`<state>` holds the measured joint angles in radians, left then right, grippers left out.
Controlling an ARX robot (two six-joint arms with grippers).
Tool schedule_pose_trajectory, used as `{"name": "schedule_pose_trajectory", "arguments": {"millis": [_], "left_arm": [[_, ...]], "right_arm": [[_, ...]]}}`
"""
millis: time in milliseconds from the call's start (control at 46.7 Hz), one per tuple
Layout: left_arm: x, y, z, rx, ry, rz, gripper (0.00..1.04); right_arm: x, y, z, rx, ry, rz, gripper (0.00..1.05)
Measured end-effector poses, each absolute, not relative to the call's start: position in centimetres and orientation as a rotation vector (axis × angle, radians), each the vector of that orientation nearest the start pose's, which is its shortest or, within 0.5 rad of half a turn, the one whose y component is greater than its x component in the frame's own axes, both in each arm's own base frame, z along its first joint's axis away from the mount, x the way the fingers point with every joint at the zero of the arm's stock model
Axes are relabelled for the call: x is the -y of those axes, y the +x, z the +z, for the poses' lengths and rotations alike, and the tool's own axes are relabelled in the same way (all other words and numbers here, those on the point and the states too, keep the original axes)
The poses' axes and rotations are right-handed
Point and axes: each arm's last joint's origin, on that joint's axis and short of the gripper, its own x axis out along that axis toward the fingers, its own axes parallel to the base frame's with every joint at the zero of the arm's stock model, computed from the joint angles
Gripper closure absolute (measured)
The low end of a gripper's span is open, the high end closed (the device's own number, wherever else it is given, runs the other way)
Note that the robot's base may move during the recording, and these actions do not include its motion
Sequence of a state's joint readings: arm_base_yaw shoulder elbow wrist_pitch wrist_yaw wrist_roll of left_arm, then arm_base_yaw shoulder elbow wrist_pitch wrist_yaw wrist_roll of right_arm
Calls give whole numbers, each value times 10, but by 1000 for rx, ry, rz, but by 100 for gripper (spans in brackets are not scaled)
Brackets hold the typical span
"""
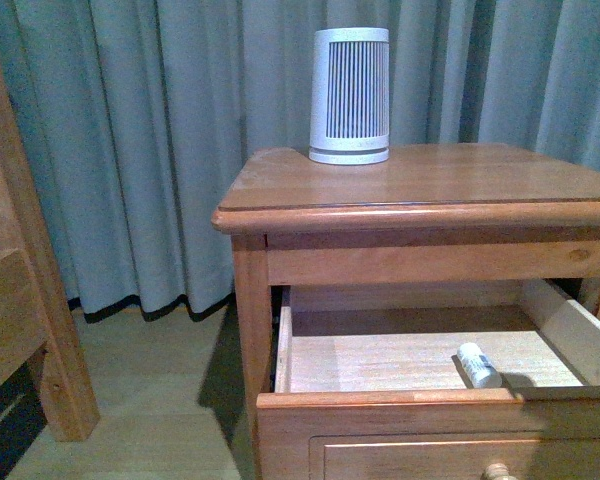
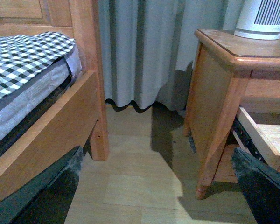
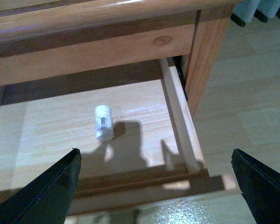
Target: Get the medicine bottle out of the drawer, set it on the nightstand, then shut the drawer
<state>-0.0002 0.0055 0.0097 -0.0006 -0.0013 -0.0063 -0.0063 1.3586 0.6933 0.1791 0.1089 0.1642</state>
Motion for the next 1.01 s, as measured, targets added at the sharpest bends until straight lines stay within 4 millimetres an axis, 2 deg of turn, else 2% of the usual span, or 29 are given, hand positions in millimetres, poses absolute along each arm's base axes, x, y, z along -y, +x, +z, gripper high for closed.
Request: {"name": "schedule_pose_trajectory", "arguments": {"millis": [171,407,706,856,1006], "left_arm": [[0,97,166,4,-6,1,7],[0,97,166,4,-6,1,7],[0,97,166,4,-6,1,7],[0,97,166,4,-6,1,7],[0,97,166,4,-6,1,7]], "right_arm": [[5,325,202,-547,125,-151,7],[-5,363,181,-607,97,-136,7],[-44,392,132,-618,47,-68,7],[-47,401,106,-650,30,-84,7],[-47,409,96,-666,27,-91,7]]}}
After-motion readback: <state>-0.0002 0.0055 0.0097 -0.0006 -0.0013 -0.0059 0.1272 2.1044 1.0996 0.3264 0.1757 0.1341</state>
